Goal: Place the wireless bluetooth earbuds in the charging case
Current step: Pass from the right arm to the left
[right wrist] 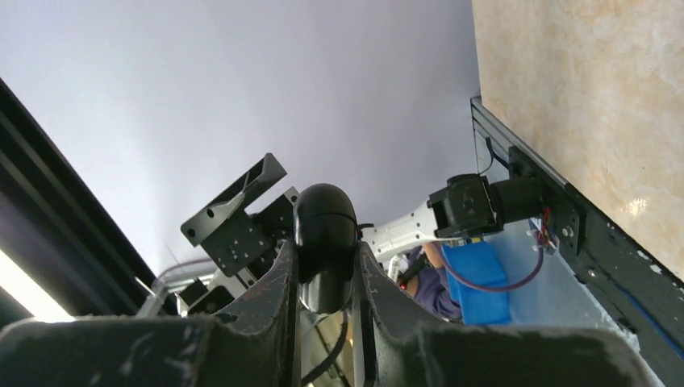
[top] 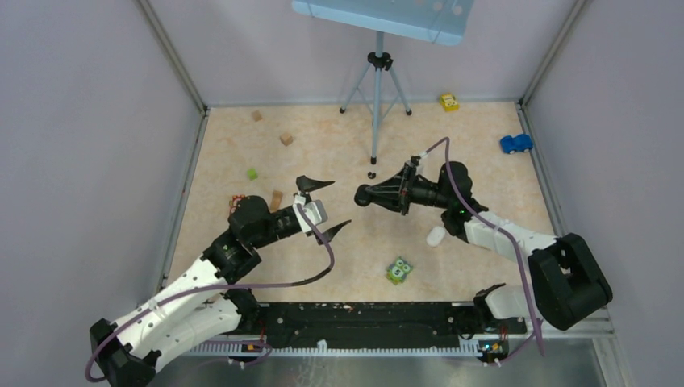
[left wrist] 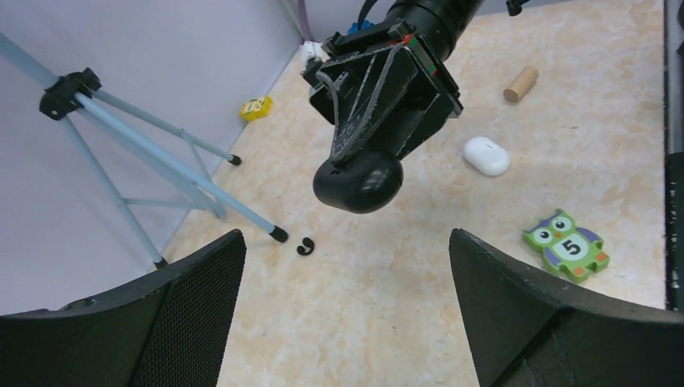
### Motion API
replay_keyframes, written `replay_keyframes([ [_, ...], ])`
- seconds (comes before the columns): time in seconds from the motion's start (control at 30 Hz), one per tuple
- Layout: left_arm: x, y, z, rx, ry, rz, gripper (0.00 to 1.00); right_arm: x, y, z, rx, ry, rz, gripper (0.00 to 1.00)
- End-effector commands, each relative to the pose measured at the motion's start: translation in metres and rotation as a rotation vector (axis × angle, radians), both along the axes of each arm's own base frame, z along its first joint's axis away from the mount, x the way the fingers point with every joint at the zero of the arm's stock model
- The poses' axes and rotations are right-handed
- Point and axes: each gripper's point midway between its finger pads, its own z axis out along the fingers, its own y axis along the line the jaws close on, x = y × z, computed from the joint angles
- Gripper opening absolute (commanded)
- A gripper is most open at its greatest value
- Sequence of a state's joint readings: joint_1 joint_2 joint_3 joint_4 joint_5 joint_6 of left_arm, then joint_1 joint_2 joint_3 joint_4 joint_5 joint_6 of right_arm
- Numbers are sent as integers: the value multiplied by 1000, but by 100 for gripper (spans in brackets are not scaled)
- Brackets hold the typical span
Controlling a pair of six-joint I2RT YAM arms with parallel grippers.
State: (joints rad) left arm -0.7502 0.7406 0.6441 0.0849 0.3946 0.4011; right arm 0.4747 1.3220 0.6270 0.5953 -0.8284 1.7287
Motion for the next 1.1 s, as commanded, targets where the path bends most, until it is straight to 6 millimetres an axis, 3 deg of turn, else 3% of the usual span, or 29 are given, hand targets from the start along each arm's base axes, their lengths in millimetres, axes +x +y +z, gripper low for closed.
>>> replay_keyframes([
  [0.0,12,0,24,-9,-133,49,99,7,-7,30,99,9,-86,0],
  [0.1,16,-3,26,30,-158,78,99,5,-10,30,98,8,-96,0],
  [0.37,3,-25,23,83,-265,10,99,2,-13,24,107,30,-108,0],
  [0.5,0,-36,25,106,-404,10,97,1,-13,22,105,30,-107,0],
  [0.63,6,-41,18,185,-532,54,92,1,-14,18,110,37,-109,0],
  [1.07,15,-53,-3,317,-649,105,72,-4,-17,16,134,26,-114,0],
])
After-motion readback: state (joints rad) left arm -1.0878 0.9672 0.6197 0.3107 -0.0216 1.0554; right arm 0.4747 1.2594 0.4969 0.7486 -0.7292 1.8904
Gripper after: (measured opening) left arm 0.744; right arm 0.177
